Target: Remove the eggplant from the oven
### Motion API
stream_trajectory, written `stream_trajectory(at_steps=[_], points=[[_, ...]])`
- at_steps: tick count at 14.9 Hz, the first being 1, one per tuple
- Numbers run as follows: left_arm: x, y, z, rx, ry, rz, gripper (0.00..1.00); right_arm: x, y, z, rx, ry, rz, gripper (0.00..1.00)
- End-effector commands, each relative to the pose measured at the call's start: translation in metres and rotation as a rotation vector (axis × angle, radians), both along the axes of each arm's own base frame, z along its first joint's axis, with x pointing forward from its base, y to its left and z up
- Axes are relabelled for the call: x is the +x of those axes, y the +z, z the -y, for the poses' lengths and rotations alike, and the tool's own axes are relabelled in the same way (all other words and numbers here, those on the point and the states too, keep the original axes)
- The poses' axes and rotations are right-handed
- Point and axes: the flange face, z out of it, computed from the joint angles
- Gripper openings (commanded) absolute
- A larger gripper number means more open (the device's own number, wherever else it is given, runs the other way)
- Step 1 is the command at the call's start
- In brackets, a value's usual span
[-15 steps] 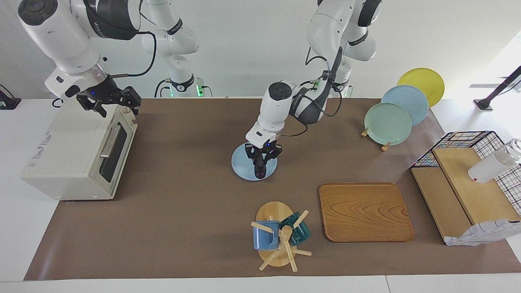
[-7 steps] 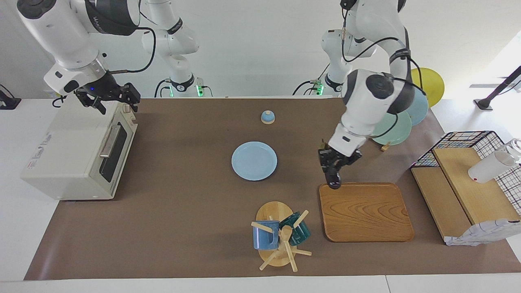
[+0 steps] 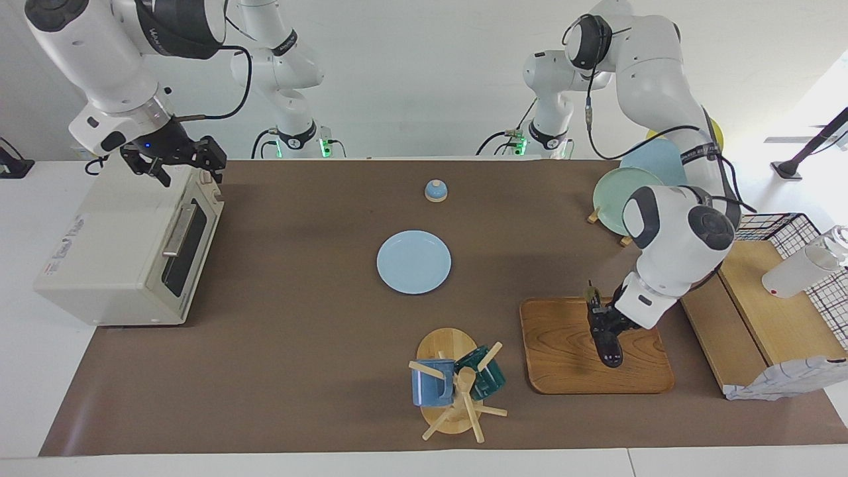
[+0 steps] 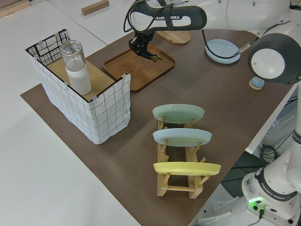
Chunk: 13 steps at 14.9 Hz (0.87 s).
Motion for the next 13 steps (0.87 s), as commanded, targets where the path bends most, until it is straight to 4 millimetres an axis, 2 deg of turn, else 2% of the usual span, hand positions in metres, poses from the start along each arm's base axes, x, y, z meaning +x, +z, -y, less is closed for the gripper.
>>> stream_trajectory(at_steps=[1, 4, 5, 6, 8, 10, 11, 13], points=[[0.009, -0.008, -0.007, 0.005, -0.014, 0.019, 0.00, -0.003, 0.001, 0.001, 0.018, -0.021, 0.015, 1.00], [0.001, -0.012, -0.003, 0.002, -0.031, 0.028, 0.00, -0.003, 0.001, 0.001, 0.020, -0.019, 0.015, 1.00], [0.001, -0.013, 0.000, 0.005, -0.038, 0.030, 0.54, -0.004, 0.001, 0.001, 0.020, -0.019, 0.014, 1.00], [0.001, -0.010, 0.003, 0.005, -0.044, 0.032, 1.00, -0.003, 0.001, 0.000, 0.018, -0.017, 0.015, 1.00], [0.001, -0.006, 0.004, 0.003, -0.046, 0.030, 1.00, -0.004, 0.002, -0.001, 0.018, -0.017, 0.015, 1.00], [-0.001, 0.014, -0.002, -0.006, -0.038, 0.042, 1.00, -0.004, 0.002, -0.001, 0.019, -0.016, 0.015, 1.00], [-0.002, 0.026, -0.006, -0.005, -0.033, 0.046, 1.00, -0.004, 0.002, -0.002, 0.018, -0.016, 0.015, 1.00], [-0.011, 0.063, -0.006, -0.005, -0.035, 0.060, 1.00, -0.004, 0.003, -0.003, 0.018, -0.013, 0.018, 1.00]])
